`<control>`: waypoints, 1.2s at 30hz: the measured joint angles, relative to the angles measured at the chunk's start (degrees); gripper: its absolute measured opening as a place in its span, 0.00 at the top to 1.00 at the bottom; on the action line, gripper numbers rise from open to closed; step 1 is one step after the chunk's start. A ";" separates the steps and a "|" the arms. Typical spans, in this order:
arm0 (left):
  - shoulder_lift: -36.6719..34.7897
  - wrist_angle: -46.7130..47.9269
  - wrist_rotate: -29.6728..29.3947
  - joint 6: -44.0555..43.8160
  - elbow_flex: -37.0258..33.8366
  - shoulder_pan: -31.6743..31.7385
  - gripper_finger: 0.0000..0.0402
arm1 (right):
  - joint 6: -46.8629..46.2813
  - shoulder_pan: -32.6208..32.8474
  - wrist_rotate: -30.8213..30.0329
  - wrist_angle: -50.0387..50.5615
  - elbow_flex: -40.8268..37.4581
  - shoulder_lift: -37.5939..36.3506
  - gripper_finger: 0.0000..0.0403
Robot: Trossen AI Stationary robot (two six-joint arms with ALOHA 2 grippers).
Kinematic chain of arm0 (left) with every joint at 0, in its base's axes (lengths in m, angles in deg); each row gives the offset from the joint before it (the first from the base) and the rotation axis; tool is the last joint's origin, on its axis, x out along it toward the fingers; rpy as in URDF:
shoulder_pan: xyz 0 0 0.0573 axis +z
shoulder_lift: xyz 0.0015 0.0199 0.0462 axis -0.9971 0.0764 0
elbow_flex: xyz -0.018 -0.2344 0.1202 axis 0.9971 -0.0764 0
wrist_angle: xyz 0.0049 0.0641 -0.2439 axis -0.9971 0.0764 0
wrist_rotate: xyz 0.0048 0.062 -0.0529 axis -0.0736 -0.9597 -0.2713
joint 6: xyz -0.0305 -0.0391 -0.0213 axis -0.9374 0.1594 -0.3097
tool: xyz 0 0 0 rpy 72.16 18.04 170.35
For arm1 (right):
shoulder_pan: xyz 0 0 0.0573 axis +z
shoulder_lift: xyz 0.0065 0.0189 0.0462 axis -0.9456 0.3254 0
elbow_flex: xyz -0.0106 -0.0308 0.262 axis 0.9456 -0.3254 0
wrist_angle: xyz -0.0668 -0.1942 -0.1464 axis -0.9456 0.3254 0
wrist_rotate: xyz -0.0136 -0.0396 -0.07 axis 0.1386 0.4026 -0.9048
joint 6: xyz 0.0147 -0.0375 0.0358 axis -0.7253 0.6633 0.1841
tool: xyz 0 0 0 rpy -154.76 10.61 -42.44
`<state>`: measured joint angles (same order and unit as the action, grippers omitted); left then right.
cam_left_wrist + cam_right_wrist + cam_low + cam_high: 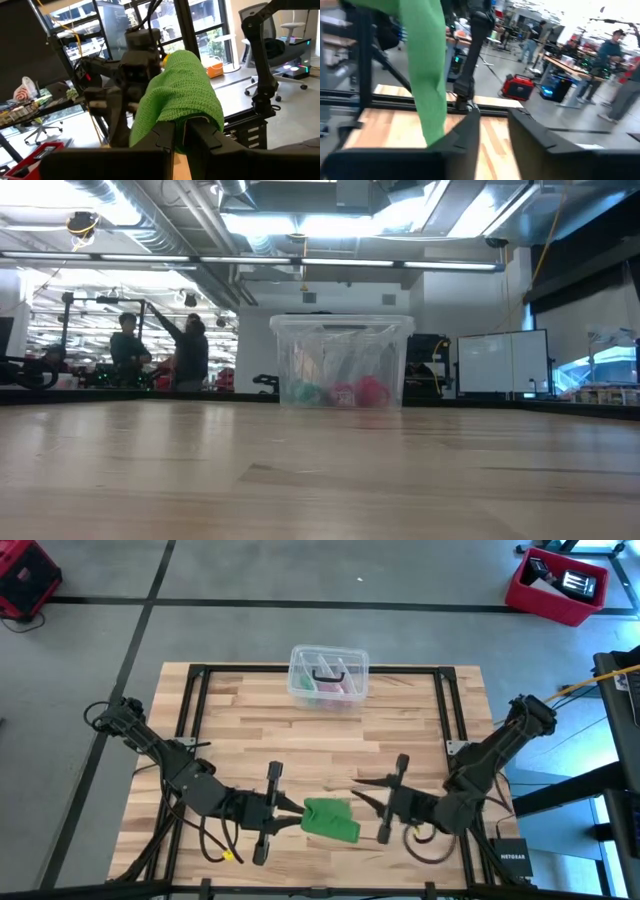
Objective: Roll bandage
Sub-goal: Roll the green bandage
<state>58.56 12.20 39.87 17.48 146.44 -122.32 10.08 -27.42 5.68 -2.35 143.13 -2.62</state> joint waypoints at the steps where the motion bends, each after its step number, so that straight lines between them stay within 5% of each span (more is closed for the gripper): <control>1: 0.00 0.06 -0.19 -0.50 0.00 0.02 0.96 | 0.03 0.58 0.05 0.03 0.00 -0.35 0.69; 5: 0.00 0.16 -1.27 -0.90 0.00 0.04 0.96 | -1.94 3.73 0.31 4.82 0.02 -1.99 0.51; 11: 0.00 0.15 -2.36 -1.11 0.00 0.45 0.96 | -17.30 6.27 5.72 13.47 -0.05 -0.84 0.37; 18: 0.00 0.13 -2.49 -2.16 0.00 1.68 0.96 | -19.56 3.14 4.31 4.12 -3.74 6.71 0.37; 27: 0.00 0.13 -1.26 -2.33 0.00 1.45 0.96 | -16.16 -2.57 3.43 3.94 -3.80 9.78 0.38; 33: 0.00 0.15 -1.26 -2.31 0.00 1.44 0.96 | -19.32 1.15 13.28 9.75 -3.00 5.98 0.38; 36: 0.00 0.20 -1.25 -2.31 0.00 1.44 0.96 | -22.50 3.69 8.76 13.84 -2.40 5.05 0.38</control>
<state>58.57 12.40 38.62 15.17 146.44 -120.88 -12.42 -23.74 14.45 11.50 140.73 2.43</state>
